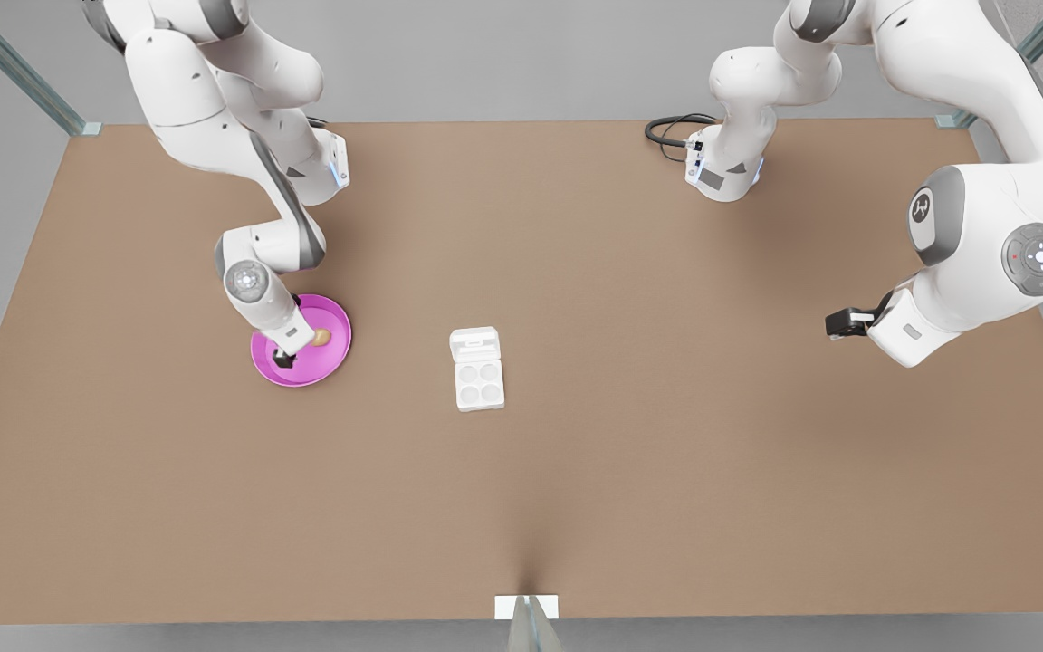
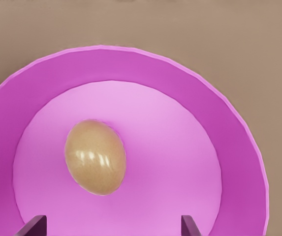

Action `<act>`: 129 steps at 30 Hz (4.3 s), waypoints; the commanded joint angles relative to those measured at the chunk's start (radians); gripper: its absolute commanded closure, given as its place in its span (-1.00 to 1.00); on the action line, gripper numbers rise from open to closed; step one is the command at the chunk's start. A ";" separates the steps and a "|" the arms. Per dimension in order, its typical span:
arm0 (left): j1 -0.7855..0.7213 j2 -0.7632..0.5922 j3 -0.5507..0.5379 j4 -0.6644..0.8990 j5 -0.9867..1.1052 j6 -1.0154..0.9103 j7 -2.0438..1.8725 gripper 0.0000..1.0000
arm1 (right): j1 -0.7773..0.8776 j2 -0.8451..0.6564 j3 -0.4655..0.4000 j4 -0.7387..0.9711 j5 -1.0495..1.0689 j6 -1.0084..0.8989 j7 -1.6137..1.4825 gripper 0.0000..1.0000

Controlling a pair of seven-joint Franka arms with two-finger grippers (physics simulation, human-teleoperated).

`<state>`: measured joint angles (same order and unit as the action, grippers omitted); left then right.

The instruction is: Pack egg into the box and close the box lid

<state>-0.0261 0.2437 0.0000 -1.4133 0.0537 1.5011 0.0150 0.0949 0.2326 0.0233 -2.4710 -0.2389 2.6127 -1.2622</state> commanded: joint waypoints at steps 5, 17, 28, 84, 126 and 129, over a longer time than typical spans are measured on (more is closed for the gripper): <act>0.000 -0.001 0.000 0.000 0.000 -0.002 0.000 -1.00 | 0.023 0.013 0.014 0.004 0.001 0.033 -0.249 -1.00; 0.000 0.000 0.000 0.000 0.000 0.001 0.000 -1.00 | 0.039 0.034 0.018 0.004 0.001 0.026 -0.232 -1.00; 0.000 0.000 0.000 0.000 0.000 -0.004 0.000 -1.00 | 0.042 0.048 0.018 0.017 0.003 0.027 -0.230 -1.00; 0.000 0.003 0.000 0.000 0.000 -0.002 0.000 -1.00 | 0.043 0.077 0.021 0.027 0.010 0.024 -0.223 -0.15; 0.000 0.009 0.002 0.008 0.002 0.004 0.000 -1.00 | 0.069 0.060 0.064 0.213 0.211 -0.086 -0.200 -0.16; 0.000 0.011 0.002 0.010 0.002 0.004 0.000 -1.00 | 0.141 0.108 0.064 0.308 0.285 -0.108 -0.140 -0.16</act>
<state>-0.0260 0.2555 0.0015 -1.4045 0.0551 1.5025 0.0154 0.2226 0.3319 0.0879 -2.1765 0.0034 2.4856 -1.4996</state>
